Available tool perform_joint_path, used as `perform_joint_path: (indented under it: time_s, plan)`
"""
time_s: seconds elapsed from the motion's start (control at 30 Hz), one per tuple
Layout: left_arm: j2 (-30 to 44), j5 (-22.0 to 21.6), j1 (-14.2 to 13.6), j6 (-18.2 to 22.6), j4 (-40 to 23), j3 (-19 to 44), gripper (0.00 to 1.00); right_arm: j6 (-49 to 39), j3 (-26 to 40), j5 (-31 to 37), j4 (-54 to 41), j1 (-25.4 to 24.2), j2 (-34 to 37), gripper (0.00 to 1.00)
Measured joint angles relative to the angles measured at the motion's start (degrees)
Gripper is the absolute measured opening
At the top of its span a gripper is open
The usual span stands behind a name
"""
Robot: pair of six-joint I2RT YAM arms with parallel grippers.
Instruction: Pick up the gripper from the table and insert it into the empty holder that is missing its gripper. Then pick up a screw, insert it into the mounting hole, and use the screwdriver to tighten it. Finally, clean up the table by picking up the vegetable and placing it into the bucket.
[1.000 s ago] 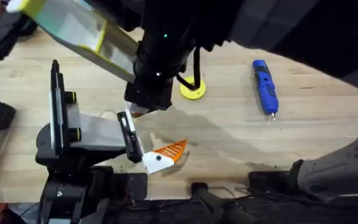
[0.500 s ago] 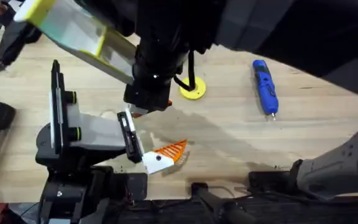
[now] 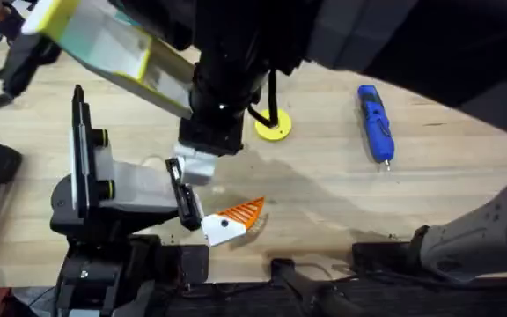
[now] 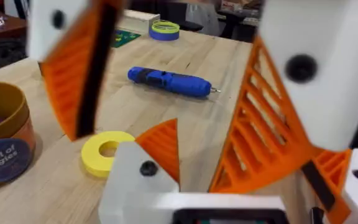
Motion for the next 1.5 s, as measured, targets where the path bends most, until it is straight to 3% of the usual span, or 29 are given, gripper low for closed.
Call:
perform_joint_path:
  time_s: [0.03, 0.1, 0.57, 0.87, 1.23, 1.5]
  plan:
    - [0.0, 0.01, 0.0, 0.0, -0.02, 0.0, 0.986, -0.35, 0.0, 0.3, -0.02, -0.26, 0.0, 0.946]
    - [0.0, 0.0, 0.0, 0.0, -0.02, 0.0, 0.986, -0.42, 0.0, 0.28, 0.01, -0.73, 0.0, 0.99]
    - [0.0, 0.05, -0.02, 0.02, 0.0, 0.0, 0.986, -0.62, 0.0, 0.21, 0.24, -1.24, -0.38, 0.996]
    - [0.0, 0.05, -0.02, 0.02, 0.0, 0.0, 0.986, -0.61, -0.04, 0.03, -0.56, -4.95, -7.3, 0.996]
    - [-0.01, 0.05, -0.02, 0.02, -0.02, 0.0, 0.986, -0.69, -0.17, -0.62, -7.85, -12.2, -16.36, 0.996]
    - [0.0, 0.05, -0.02, 0.02, 0.0, 0.0, 0.986, -4.98, -11.53, -5.41, -4.3, -17.2, -26.08, 0.996]
